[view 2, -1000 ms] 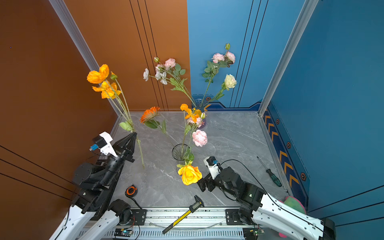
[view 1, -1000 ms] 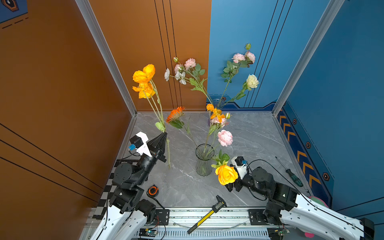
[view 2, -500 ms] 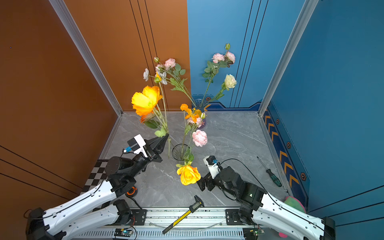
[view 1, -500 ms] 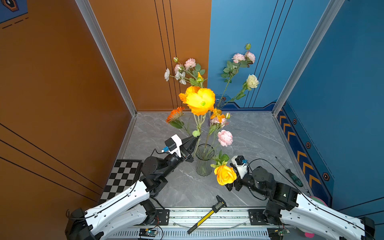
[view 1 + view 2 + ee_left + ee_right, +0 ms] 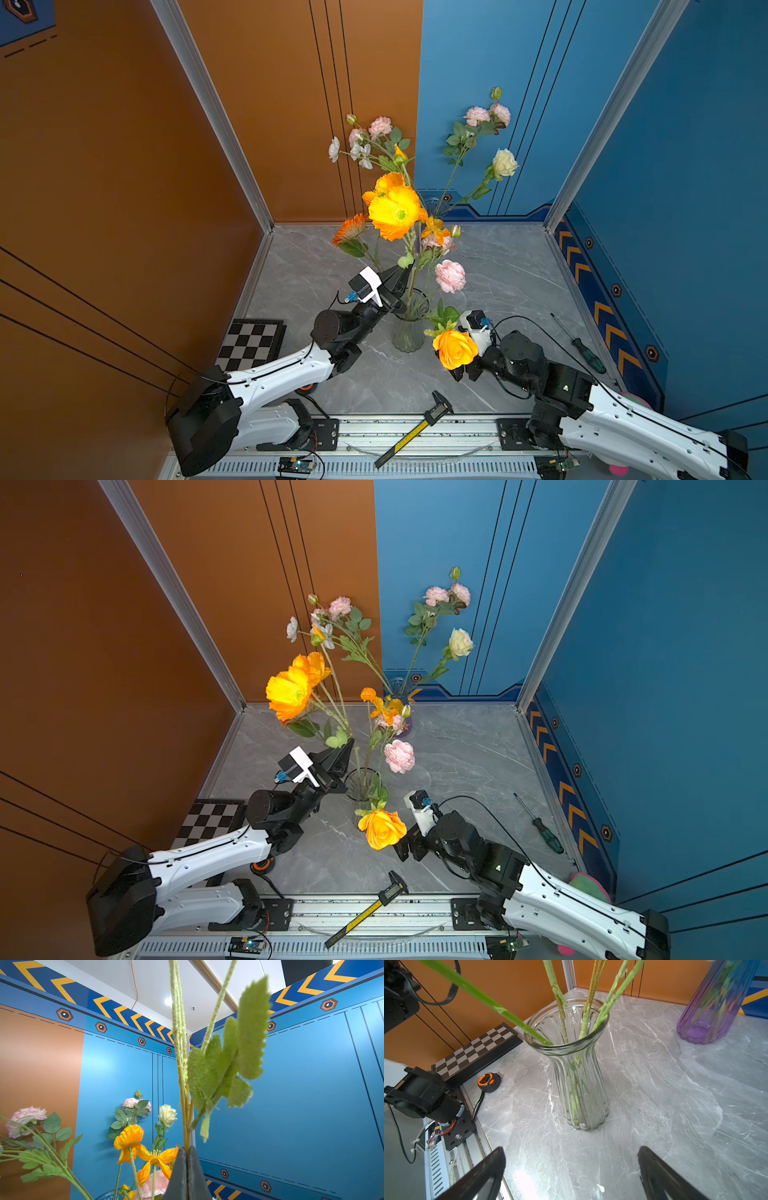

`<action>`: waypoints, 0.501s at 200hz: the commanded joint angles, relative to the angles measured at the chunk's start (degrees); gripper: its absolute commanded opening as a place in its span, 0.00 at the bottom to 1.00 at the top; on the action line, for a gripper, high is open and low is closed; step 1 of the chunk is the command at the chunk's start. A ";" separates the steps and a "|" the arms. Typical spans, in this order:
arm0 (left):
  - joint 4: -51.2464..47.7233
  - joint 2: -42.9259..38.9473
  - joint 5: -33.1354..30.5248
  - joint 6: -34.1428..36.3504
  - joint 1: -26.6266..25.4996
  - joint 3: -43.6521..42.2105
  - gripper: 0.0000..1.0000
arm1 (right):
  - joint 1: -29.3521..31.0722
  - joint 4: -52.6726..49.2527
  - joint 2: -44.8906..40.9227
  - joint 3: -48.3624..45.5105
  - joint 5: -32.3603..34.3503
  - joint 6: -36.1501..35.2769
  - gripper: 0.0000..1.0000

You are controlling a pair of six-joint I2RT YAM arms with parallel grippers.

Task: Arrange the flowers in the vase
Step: 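Lower the poppy stems into the clear vase with the left gripper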

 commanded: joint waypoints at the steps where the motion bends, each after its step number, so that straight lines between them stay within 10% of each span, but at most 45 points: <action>1: 4.41 -0.53 -2.43 -0.80 -1.09 0.52 0.00 | -0.48 -0.27 0.27 1.09 1.15 -0.90 1.00; 100: 4.44 0.57 -3.87 0.60 -0.02 -5.23 0.00 | -0.93 0.13 0.73 0.97 0.23 -0.37 1.00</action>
